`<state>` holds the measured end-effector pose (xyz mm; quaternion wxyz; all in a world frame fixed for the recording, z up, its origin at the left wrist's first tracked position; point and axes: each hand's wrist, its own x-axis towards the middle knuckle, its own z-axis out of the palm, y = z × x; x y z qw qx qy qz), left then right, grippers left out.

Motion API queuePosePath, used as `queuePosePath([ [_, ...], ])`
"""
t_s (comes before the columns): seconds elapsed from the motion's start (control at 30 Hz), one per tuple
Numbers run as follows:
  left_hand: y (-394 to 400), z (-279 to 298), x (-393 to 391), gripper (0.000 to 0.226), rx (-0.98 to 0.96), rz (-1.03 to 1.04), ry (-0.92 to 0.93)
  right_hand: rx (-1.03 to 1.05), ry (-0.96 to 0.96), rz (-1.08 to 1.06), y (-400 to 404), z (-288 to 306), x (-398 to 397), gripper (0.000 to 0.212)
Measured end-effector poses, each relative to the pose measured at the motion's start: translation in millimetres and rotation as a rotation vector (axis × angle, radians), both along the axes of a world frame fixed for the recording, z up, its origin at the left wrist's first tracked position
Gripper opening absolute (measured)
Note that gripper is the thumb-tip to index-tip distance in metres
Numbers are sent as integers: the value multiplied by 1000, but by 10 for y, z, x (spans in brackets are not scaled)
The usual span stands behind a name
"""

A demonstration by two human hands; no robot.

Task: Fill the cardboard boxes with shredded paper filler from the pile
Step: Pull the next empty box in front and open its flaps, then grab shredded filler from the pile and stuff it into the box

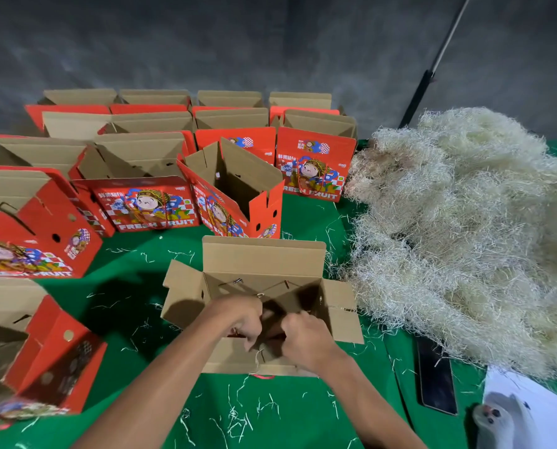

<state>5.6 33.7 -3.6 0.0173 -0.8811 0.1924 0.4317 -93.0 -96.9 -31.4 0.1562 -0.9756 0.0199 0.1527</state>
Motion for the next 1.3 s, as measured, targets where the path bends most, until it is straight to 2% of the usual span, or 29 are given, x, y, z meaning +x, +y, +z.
queuePosePath([
  [0.13, -37, -10, 1, 39, -44, 6, 28, 74, 16, -26, -54, 39, 4, 21],
  [0.23, -90, -6, -41, 29, -136, 39, 39, 255, -40, -47, -155, 92, 5, 23],
  [0.3, -172, -17, -40, 18, -272, 70, -3, 355, -123, -87, -283, 144, 5, 21],
  [0.4, -436, -14, -51, 4, -581, 168, -102, 485, -348, -226, -599, 156, 11, 16],
  [0.5, -828, 53, -130, 12, -822, 226, -199, 424, -494, -379, -1034, 79, 59, 20],
  [0.6, -1209, 67, -214, 17, -908, 237, -282, 191, -565, -473, -1531, -97, 147, 34],
  [0.67, -1413, 38, -263, 15, -911, 208, -335, 44, -455, -471, -1831, -258, 200, 55],
  [0.77, -1642, -27, -322, 15, -905, 150, -461, -103, -170, -421, -2186, -540, 283, 94],
  [0.83, -1742, -70, -340, 15, -900, 160, -472, -176, -61, -356, -2336, -726, 359, 109],
  [0.9, -1816, -120, -330, 15, -893, 168, -478, -227, 34, -281, -2417, -872, 473, 115],
  [1.13, -1893, -327, -180, 12, -928, 186, -571, -273, 182, -48, -2453, -1248, 679, 109],
  [1.3, -1890, -413, -77, 18, -990, 230, -540, -310, 115, -41, -2529, -1471, 603, 53],
])
